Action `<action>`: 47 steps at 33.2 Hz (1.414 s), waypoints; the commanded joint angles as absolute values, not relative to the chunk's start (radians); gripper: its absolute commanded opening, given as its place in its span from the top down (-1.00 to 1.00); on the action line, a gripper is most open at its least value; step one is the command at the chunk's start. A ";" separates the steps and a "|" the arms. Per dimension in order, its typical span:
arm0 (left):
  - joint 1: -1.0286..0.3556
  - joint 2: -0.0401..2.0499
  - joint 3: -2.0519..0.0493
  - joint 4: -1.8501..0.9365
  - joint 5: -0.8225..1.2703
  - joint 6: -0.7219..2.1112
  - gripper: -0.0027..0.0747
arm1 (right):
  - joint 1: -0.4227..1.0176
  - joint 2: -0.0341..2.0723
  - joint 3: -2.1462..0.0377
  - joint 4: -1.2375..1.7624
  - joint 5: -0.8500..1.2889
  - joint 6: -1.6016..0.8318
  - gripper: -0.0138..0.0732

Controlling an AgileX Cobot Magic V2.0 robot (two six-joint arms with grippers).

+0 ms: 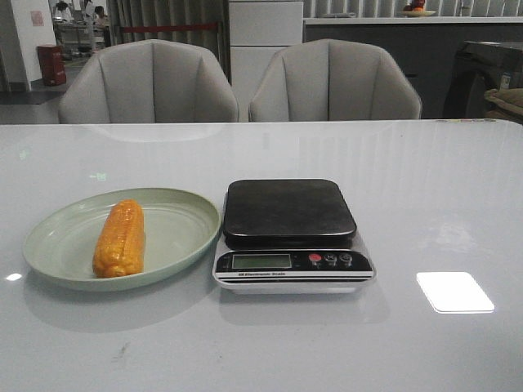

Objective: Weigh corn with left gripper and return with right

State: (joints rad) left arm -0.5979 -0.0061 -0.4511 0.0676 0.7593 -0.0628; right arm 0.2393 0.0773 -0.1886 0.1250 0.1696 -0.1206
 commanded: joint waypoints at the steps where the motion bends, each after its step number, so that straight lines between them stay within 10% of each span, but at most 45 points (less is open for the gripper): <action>1: -0.599 -0.028 -0.477 0.068 0.683 -0.064 0.61 | 0.234 0.088 -0.214 0.127 0.098 -0.132 0.31; 24: -0.591 -0.028 -0.459 0.101 0.662 -0.064 0.61 | 0.234 0.088 -0.214 0.127 0.097 -0.132 0.33; 37: -0.258 -0.028 -0.185 0.113 0.088 -0.064 0.61 | 0.234 0.088 -0.214 0.127 0.097 -0.132 0.33; 47: -0.042 -0.028 -0.031 0.109 0.017 -0.064 0.61 | 0.234 0.088 -0.214 0.127 0.097 -0.132 0.33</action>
State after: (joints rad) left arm -0.0783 -0.0061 -0.0282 0.1106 0.1108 -0.0628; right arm 0.2393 0.0773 -0.1886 0.1250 0.1696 -0.1206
